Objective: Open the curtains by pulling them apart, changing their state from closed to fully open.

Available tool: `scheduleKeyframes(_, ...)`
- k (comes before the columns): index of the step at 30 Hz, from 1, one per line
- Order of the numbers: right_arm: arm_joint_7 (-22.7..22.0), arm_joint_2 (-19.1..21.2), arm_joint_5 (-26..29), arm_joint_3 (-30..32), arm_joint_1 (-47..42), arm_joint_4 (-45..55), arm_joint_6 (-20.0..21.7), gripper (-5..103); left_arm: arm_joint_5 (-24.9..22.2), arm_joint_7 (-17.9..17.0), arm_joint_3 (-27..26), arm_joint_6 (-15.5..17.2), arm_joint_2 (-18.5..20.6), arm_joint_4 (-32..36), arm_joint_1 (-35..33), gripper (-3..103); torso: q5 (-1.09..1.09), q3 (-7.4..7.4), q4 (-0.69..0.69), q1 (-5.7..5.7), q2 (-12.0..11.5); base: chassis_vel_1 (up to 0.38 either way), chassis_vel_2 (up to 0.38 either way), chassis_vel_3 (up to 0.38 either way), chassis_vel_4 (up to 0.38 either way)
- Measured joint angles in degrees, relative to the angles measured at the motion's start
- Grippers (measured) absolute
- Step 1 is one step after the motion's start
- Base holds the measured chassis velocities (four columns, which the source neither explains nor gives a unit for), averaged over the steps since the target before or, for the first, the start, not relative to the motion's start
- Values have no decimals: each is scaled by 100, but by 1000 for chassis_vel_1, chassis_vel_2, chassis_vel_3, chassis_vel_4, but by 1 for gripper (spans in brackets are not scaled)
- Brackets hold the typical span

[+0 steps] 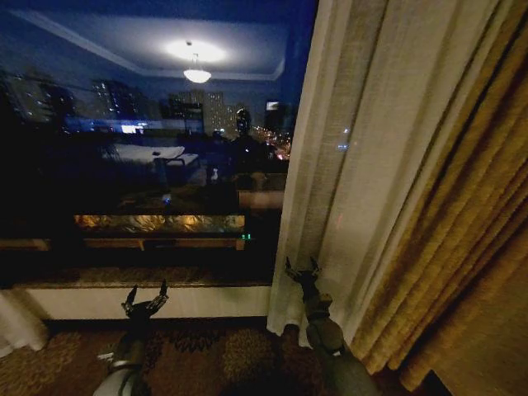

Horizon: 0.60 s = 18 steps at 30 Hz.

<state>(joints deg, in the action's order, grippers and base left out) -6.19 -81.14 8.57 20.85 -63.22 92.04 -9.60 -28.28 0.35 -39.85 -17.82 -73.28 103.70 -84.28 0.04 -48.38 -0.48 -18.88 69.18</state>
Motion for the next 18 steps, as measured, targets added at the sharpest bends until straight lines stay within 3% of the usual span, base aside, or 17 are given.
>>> scheduleKeyframes(5, -8, -83, -157, -38, 25, -16, 102, 100, 0, 2, 1, 0, 0, 0, 0, 100, -2, 0, 1, -1, 0, -33, -34, 22, 19)
scheduleKeyframes(14, 62, -190, 39, -135, 76, -154, -171, 100, 0, 0, -2, 0, 2, 0, 0, 100, -5, 0, 3, 0, 0, 70, 64, -77, -54)
scheduleKeyframes(18, 296, -205, 102, -124, 120, -225, -205, 100, 0, 0, -3, 0, 2, 0, 0, 100, -6, 0, 3, 0, 0, 0, 0, 0, 0)
